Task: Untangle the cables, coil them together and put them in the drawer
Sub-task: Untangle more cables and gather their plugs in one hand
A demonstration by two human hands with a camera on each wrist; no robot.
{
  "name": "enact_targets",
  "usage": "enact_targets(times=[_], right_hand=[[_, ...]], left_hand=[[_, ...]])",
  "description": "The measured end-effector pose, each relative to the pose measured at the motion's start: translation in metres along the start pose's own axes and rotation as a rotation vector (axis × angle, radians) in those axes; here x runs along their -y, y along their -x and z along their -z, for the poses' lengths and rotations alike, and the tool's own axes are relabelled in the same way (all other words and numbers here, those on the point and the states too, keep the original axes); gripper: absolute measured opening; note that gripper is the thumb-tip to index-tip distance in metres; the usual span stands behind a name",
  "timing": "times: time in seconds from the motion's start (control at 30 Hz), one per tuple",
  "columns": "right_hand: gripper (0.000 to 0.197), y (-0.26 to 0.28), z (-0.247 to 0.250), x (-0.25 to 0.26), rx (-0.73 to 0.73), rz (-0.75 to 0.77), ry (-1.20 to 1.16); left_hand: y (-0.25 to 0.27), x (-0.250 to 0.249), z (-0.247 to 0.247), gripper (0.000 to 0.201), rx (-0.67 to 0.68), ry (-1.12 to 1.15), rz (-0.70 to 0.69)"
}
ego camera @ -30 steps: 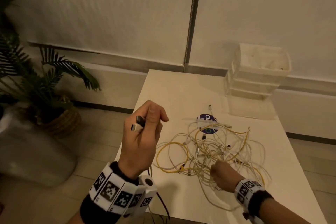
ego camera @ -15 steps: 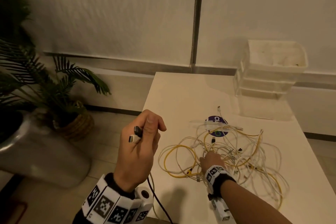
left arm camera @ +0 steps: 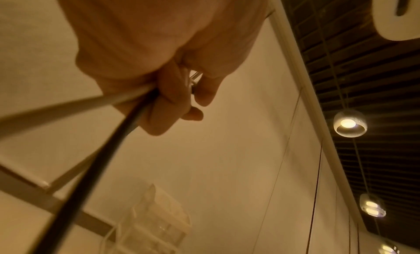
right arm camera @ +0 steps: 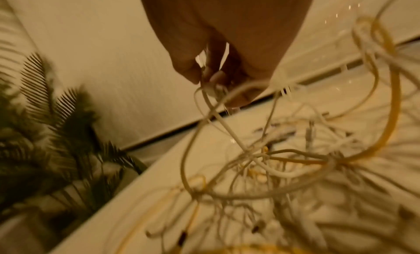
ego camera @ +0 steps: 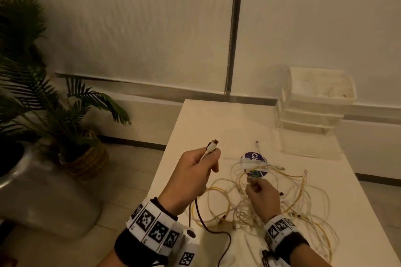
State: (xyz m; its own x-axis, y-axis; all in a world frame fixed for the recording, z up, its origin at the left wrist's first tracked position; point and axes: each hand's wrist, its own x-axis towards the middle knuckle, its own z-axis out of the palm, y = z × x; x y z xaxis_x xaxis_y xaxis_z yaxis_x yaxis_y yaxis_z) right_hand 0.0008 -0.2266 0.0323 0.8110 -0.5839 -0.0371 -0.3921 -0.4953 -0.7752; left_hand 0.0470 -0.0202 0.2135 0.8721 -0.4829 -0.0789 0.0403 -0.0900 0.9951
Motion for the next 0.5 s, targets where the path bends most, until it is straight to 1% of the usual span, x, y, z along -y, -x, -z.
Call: enact_targets(times=[0.03,0.1,0.13,0.2,0.27,0.37,0.43,0.5], right_hand=[[0.005,0.005,0.013,0.007,-0.045,0.053,-0.139],[0.006,0.01,0.041,0.024,-0.056,0.089,-0.419],[0.005,0.011,0.054,0.034,-0.046,0.087,-0.552],[0.007,0.009,0.083,0.054,-0.042,0.101,-0.735],[0.007,0.005,0.108,0.075,-0.004,0.142,-0.836],[0.009,0.003,0.137,0.103,0.073,0.206,-0.918],[0.011,0.003,0.152,0.12,0.092,0.231,-0.909],[0.012,0.004,0.161,0.132,0.061,0.257,-0.896]], left_hand=[[-0.004,0.001,-0.008,0.042,0.029,0.043,0.049],[-0.012,-0.001,-0.029,0.043,0.077,0.092,0.088],[-0.015,-0.003,-0.04,0.044,0.093,0.112,0.084],[-0.023,-0.01,-0.062,0.043,0.112,0.139,0.042],[-0.033,-0.02,-0.081,0.042,0.12,0.119,-0.063],[-0.047,-0.036,-0.1,0.036,0.115,0.029,-0.218],[-0.054,-0.045,-0.108,0.027,0.092,0.014,-0.267],[-0.057,-0.052,-0.114,0.019,0.07,0.024,-0.291]])
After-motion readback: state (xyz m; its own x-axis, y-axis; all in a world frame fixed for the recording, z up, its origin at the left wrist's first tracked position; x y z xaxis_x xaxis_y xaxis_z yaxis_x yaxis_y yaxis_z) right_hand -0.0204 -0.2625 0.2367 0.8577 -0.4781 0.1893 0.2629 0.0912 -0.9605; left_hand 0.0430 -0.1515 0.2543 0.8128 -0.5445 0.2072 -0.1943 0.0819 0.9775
